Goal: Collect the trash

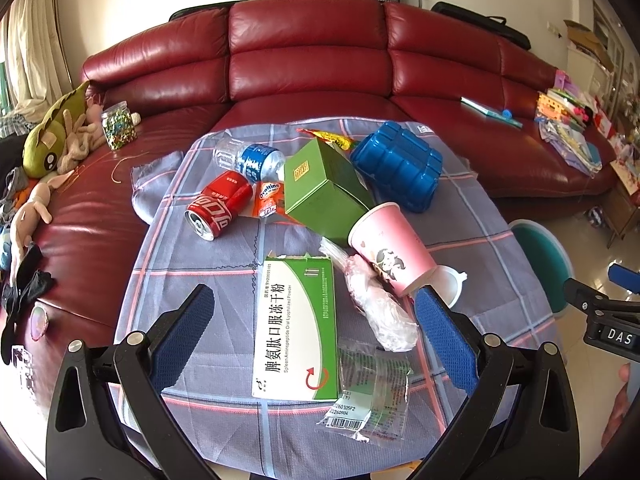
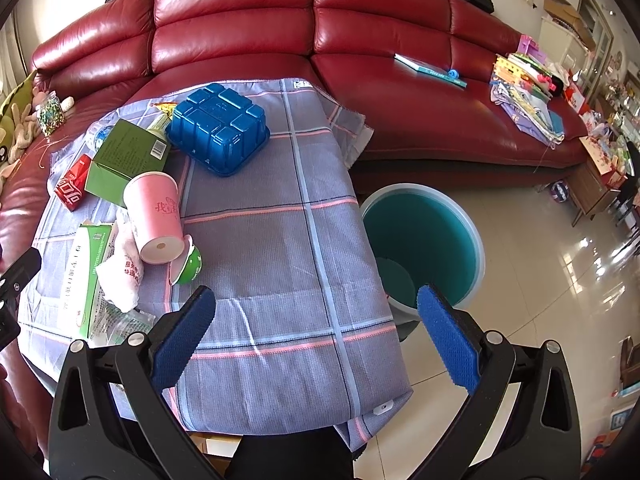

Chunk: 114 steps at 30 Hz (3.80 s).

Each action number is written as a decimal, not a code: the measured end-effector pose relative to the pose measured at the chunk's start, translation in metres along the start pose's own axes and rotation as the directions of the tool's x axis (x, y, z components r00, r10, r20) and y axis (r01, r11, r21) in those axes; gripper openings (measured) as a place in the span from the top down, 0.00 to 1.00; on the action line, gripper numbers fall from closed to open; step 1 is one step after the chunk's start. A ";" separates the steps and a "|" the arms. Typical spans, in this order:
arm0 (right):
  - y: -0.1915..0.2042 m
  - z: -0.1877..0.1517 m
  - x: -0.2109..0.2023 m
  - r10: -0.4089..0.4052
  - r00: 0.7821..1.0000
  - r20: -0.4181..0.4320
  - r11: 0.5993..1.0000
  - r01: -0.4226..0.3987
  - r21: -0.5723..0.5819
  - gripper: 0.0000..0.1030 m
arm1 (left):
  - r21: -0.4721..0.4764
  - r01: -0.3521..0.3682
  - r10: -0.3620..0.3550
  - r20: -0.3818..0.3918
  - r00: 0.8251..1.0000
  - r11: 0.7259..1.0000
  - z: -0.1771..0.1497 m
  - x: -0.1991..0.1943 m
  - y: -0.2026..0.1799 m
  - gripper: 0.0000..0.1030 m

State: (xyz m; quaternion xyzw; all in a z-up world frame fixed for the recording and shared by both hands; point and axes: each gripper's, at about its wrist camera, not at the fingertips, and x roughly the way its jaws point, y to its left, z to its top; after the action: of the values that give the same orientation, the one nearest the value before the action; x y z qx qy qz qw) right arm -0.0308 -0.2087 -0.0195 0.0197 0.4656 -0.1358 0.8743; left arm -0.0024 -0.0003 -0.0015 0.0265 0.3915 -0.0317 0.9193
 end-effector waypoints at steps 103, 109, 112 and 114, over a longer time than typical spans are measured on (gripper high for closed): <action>-0.252 0.029 0.063 0.114 0.991 -0.069 0.960 -0.092 0.266 0.44 | 0.370 0.508 -0.384 -0.361 0.850 0.778 0.054 0.085 -0.278 0.30; -0.290 0.009 0.085 0.118 0.988 -0.101 0.942 -0.079 0.327 0.44 | 0.396 0.539 -0.345 -0.464 0.816 0.743 0.046 0.130 -0.340 0.29; -0.299 0.001 0.095 0.122 0.985 -0.119 0.937 -0.074 0.342 0.44 | 0.425 0.530 -0.309 -0.485 0.818 0.734 0.037 0.145 -0.364 0.29; -0.301 -0.001 0.100 0.123 0.984 -0.129 0.936 -0.072 0.345 0.44 | 0.430 0.532 -0.296 -0.503 0.812 0.730 0.033 0.155 -0.373 0.29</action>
State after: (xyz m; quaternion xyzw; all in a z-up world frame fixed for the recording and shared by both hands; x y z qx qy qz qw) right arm -0.0552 -0.5202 -0.0745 0.2029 0.4978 -0.1683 0.8263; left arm 0.0993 -0.3804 -0.0992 0.2062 0.5404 -0.3459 0.7388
